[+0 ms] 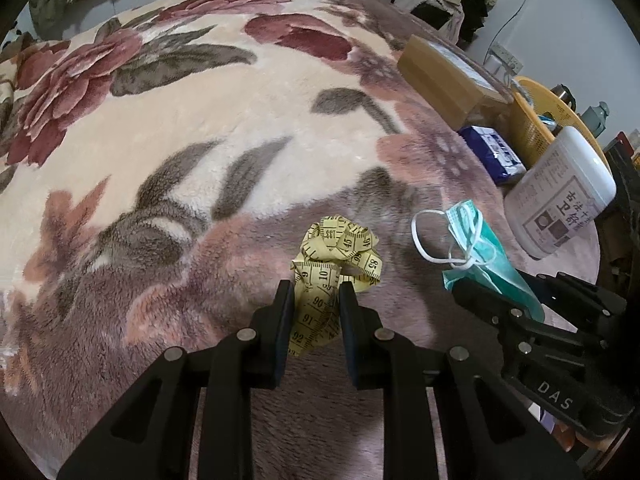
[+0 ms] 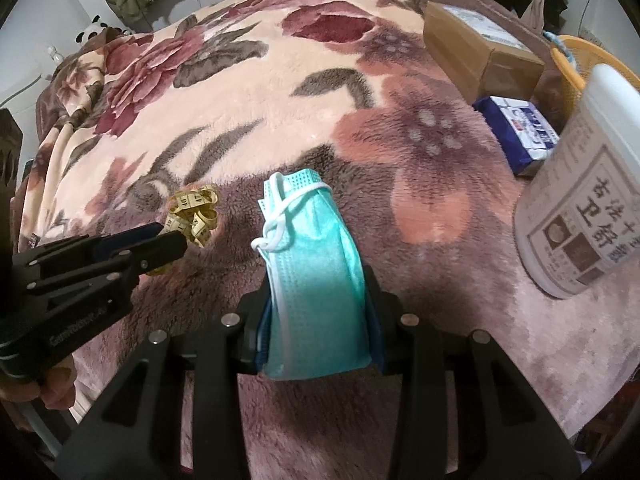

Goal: Organize soft objects
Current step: 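Lift the tape measure and mask and carry them over the basket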

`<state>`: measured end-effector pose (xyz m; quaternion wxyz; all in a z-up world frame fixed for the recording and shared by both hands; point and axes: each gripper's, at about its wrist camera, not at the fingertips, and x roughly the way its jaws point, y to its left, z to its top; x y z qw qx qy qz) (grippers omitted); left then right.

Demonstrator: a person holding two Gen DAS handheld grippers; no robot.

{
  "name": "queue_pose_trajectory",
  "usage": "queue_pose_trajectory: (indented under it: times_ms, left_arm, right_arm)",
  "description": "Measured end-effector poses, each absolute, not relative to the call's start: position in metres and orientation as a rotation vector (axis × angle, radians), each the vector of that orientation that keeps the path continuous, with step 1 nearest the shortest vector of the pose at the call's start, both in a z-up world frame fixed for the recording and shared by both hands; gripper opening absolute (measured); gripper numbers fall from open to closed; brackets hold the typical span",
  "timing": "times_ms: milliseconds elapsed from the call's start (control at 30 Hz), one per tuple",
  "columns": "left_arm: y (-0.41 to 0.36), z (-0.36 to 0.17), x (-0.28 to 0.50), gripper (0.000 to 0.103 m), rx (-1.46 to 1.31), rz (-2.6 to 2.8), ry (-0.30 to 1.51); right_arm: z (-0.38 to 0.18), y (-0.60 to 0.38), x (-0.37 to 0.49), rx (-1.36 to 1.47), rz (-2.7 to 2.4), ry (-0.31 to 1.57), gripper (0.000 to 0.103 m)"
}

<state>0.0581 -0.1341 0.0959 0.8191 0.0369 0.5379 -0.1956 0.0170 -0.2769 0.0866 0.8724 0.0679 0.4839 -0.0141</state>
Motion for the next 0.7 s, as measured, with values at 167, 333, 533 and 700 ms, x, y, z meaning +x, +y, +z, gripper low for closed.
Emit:
queue_pose_trajectory:
  times_ms: [167, 333, 533, 700]
  left_arm:
    - [-0.144, 0.107, 0.052, 0.022, 0.083, -0.434, 1.130]
    - [-0.158, 0.118, 0.047, 0.022, 0.096, -0.451, 1.114]
    - [-0.176, 0.132, 0.045, 0.022, 0.111, -0.475, 1.092]
    - [-0.189, 0.144, 0.047, 0.022, 0.113, -0.492, 1.075]
  right_arm:
    - [0.096, -0.283, 0.005, 0.141, -0.041, 0.993, 0.039]
    - [0.109, -0.291, -0.005, 0.144, -0.050, 0.966, 0.039]
    - [0.123, -0.302, -0.015, 0.151, -0.064, 0.937, 0.039]
    - [0.138, -0.313, -0.020, 0.153, -0.074, 0.912, 0.039]
